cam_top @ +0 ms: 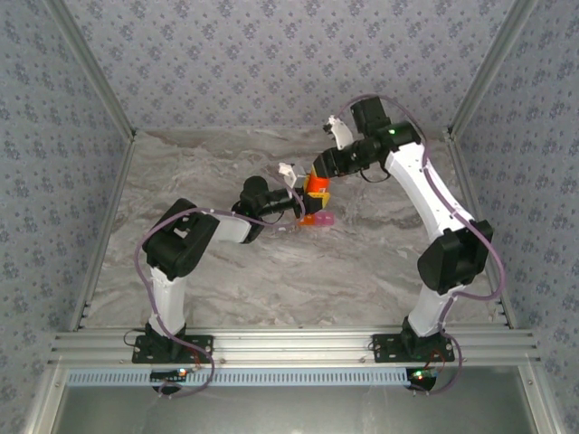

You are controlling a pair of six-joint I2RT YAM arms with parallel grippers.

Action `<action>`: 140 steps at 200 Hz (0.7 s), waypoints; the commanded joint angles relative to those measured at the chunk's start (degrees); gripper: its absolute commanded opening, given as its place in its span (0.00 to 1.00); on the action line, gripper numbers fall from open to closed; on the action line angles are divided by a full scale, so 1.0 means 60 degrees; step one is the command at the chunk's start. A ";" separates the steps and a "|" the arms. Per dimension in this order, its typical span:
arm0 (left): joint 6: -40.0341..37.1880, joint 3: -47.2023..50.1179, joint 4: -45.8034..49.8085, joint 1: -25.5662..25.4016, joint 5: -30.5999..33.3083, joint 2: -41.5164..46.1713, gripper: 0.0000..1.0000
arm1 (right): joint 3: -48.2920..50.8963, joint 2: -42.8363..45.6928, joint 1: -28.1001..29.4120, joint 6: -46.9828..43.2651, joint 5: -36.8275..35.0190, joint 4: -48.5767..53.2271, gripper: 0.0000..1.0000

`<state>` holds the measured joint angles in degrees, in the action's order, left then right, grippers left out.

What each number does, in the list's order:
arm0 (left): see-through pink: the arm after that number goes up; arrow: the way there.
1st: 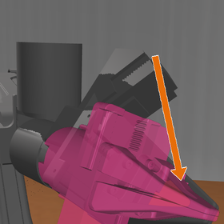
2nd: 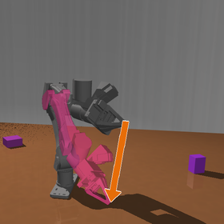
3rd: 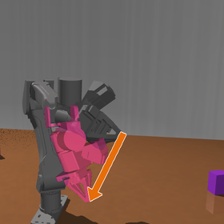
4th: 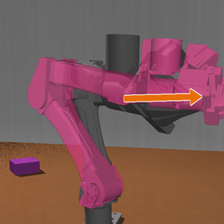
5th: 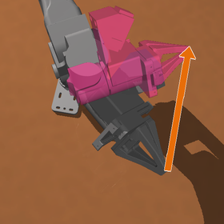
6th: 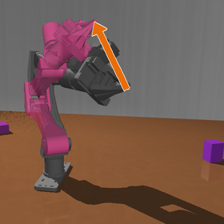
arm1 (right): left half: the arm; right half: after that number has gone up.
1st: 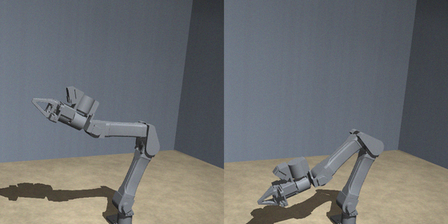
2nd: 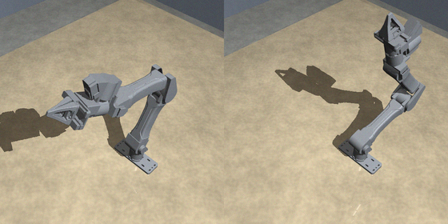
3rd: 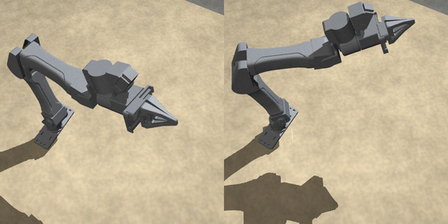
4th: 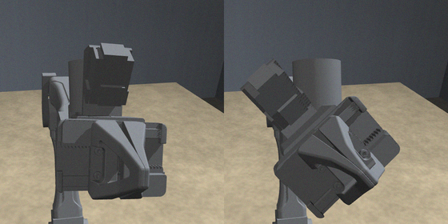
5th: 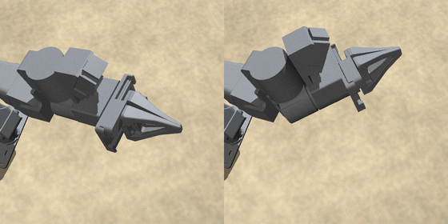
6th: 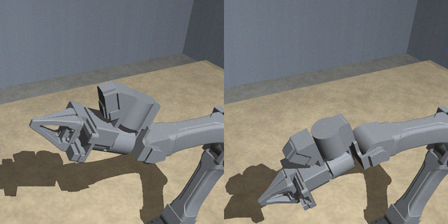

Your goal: Sort the pills into containers

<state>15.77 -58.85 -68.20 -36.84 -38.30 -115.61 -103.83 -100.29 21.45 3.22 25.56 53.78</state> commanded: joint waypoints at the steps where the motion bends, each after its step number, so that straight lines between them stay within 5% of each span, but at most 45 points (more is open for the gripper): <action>1: -0.0153 -0.0182 -0.0806 -0.0082 0.0052 0.0138 0.00 | 0.0852 0.0375 0.0447 0.2061 -0.1690 -0.0455 0.35; 40: -0.0164 -0.0138 -0.0791 -0.0080 0.0100 0.0163 0.00 | 0.2740 0.1354 0.1242 0.4314 -0.2949 -0.2209 0.33; 112: -0.0189 -0.0175 -0.0738 -0.0100 0.0204 0.0138 0.00 | 0.3157 0.1671 0.1281 0.4192 -0.2722 -0.2762 0.32; 132: -0.0266 -0.0167 -0.0580 -0.0144 0.0421 0.0195 0.18 | 0.3297 0.1835 0.1146 0.4026 -0.2797 -0.3017 0.32; 140: -0.0297 -0.0160 -0.0504 -0.0169 0.0525 0.0226 0.38 | 0.3326 0.1873 0.1045 0.4029 -0.2851 -0.3079 0.32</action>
<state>15.94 -58.15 -65.21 -36.77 -37.60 -115.96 -85.58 -89.84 28.03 25.69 7.40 35.77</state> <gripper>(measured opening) 0.531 0.425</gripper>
